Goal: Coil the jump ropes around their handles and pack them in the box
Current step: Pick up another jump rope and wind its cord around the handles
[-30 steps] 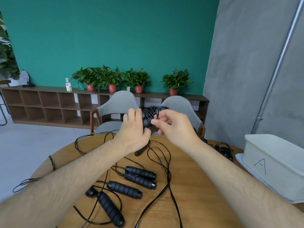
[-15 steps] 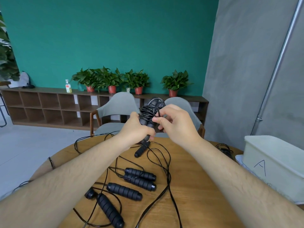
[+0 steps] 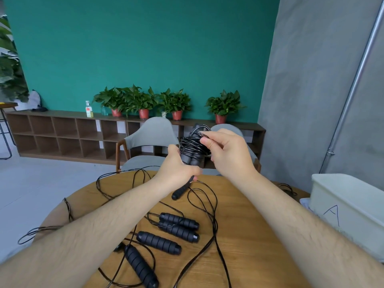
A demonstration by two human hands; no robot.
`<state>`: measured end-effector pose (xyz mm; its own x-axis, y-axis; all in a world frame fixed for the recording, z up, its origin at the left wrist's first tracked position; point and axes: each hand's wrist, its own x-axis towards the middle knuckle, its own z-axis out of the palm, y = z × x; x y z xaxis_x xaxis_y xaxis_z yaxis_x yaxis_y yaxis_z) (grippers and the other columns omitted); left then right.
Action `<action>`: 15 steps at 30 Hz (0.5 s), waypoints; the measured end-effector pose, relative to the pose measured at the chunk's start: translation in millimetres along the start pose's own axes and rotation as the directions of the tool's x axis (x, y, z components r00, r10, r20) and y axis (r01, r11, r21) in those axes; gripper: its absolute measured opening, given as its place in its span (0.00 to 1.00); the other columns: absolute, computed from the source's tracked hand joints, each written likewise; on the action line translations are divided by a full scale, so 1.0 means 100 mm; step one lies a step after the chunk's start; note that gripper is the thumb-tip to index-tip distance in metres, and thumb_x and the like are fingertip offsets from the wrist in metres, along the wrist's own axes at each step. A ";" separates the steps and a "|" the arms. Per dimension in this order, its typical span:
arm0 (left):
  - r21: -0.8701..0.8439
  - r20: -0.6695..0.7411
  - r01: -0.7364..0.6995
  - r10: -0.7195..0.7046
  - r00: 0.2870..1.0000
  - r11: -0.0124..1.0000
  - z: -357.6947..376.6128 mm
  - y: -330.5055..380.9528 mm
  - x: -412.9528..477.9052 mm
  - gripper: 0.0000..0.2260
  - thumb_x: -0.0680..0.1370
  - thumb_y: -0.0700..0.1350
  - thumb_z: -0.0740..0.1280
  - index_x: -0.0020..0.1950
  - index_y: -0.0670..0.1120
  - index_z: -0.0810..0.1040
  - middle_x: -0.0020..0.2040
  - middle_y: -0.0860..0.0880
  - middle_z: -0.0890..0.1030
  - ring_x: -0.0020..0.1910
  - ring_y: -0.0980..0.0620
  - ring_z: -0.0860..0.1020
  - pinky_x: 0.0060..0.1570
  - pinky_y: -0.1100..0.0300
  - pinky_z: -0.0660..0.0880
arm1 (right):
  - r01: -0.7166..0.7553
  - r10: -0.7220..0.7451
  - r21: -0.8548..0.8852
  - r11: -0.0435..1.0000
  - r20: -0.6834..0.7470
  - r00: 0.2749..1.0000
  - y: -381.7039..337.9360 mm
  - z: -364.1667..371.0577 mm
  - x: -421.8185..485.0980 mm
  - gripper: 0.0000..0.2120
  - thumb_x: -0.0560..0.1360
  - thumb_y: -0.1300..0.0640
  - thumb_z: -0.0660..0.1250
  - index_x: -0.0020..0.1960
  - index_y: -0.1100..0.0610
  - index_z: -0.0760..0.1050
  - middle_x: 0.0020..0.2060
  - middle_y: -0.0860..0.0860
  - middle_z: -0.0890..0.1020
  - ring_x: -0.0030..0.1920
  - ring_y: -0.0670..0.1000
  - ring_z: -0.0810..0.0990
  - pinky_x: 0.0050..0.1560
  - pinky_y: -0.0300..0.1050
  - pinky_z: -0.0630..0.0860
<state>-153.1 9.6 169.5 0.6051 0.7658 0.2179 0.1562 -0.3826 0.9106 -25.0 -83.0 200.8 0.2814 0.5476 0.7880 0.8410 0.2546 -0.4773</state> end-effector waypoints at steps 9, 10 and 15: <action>-0.158 -0.017 0.053 -0.056 0.998 0.986 -0.01 0.02 0.00 0.28 0.73 0.37 0.77 0.63 0.44 0.61 0.53 0.38 0.81 0.29 0.55 0.82 0.29 0.61 0.79 | -0.009 0.015 -0.105 0.994 0.051 0.999 -0.03 -0.04 0.06 0.10 0.82 0.60 0.62 0.46 0.58 0.80 0.42 0.51 0.82 0.46 0.51 0.79 0.51 0.52 0.76; -0.209 -0.025 0.064 -0.071 0.997 0.976 -0.01 0.02 0.02 0.29 0.73 0.37 0.77 0.63 0.44 0.61 0.53 0.39 0.81 0.31 0.51 0.82 0.32 0.55 0.82 | 0.016 -0.009 -0.112 0.994 0.064 0.998 -0.05 -0.02 0.03 0.09 0.82 0.61 0.63 0.48 0.58 0.81 0.43 0.51 0.83 0.47 0.51 0.79 0.52 0.52 0.77; -0.482 0.040 0.116 -0.111 0.993 0.868 -0.02 0.11 0.07 0.32 0.70 0.39 0.78 0.69 0.37 0.68 0.53 0.36 0.84 0.45 0.40 0.86 0.45 0.43 0.84 | 0.204 -0.187 -0.242 0.949 0.092 0.978 -0.08 0.07 -0.11 0.13 0.79 0.66 0.64 0.61 0.61 0.81 0.47 0.55 0.80 0.48 0.57 0.80 0.49 0.55 0.80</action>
<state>-148.8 12.0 181.4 0.6147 0.7822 0.1017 -0.1707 0.0061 0.9853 -38.3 -85.9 193.3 0.0752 0.5615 0.8241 0.9671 0.1605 -0.1976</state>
